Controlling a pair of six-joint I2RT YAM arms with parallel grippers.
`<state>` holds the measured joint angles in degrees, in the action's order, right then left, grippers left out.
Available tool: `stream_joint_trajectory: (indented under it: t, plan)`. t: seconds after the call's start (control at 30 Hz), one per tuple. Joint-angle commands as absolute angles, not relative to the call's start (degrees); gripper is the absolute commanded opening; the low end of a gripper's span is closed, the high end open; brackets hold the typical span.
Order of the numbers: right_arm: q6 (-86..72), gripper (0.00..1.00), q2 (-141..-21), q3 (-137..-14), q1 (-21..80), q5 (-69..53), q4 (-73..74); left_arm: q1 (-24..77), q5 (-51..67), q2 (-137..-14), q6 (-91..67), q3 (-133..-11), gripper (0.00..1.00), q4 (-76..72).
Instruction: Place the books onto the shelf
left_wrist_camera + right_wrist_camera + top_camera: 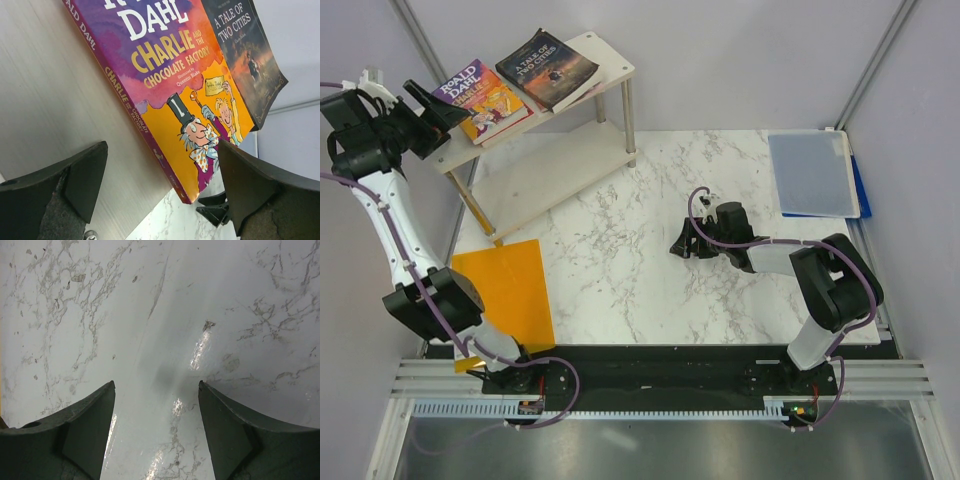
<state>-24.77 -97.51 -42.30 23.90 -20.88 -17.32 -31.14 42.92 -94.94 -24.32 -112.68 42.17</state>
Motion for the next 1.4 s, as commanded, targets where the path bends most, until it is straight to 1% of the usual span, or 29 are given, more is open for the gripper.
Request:
stream_joint_trajectory:
  t: [0.0, 0.1, 0.13, 0.23, 0.3, 0.4, 0.5, 0.6, 0.63, 0.7, 0.73, 0.87, 1.03, 1.2, 1.37]
  plan:
    - [-24.3, 0.75, -99.4, -42.1, 24.4, -20.2, -15.5, -31.4, 38.1, -91.6, -27.7, -107.9, 1.00, 40.8]
    - [-24.3, 0.75, -99.7, -42.2, 24.4, -20.3, -15.5, -31.4, 37.9, -87.4, -29.5, -101.7, 1.00, 34.6]
    - [-24.3, 0.75, -99.6, -42.2, 24.4, -20.3, -15.5, -31.4, 38.0, -84.3, -30.0, -98.5, 1.00, 30.5]
    - [-24.3, 0.75, -99.6, -42.1, 24.4, -20.0, -15.4, -31.4, 40.1, -78.7, -32.4, -93.6, 1.00, 22.1]
    - [-24.3, 0.75, -99.8, -42.2, 24.4, -19.9, -15.4, -31.3, 40.3, -76.0, -33.7, -91.9, 1.00, 19.0]
    - [-24.2, 0.75, -99.8, -42.3, 24.4, -19.9, -15.3, -31.4, 38.2, -72.2, -32.9, -91.1, 1.00, 17.4]
    - [-24.2, 0.75, -100.1, -42.5, 24.4, -19.9, -15.2, -31.3, 33.2, -70.4, -29.7, -93.2, 0.95, 21.8]
    - [-24.2, 0.75, -100.6, -42.6, 24.4, -20.0, -15.4, -31.4, 26.1, -69.3, -26.5, -94.6, 0.78, 26.3]
    - [-24.3, 0.75, -100.7, -42.6, 24.4, -20.0, -15.4, -31.4, 24.5, -69.4, -25.6, -95.4, 0.56, 27.7]
    - [-24.4, 0.75, -100.9, -42.7, 24.5, -20.1, -15.5, -31.3, 19.1, -70.1, -23.9, -96.1, 0.28, 31.4]
    - [-24.4, 0.74, -101.0, -42.8, 24.5, -20.2, -15.5, -31.3, 17.8, -70.4, -23.5, -96.4, 0.02, 32.2]
    - [-24.4, 0.75, -101.2, -42.9, 24.7, -20.3, -15.3, -31.1, 10.7, -71.3, -22.2, -95.8, 0.02, 34.7]
    - [-24.4, 0.74, -101.6, -43.0, 24.9, -20.4, -15.4, -26.6, 2.2, -74.8, -19.2, -96.7, 0.02, 38.0]
    - [-24.3, 0.74, -101.6, -43.0, 24.9, -20.5, -15.5, -21.6, 0.4, -78.5, -17.2, -98.5, 0.02, 39.6]
    - [-24.4, 0.74, -102.1, -43.0, 25.0, -20.6, -15.6, -20.4, -1.2, -83.3, -16.5, -101.2, 0.02, 43.0]
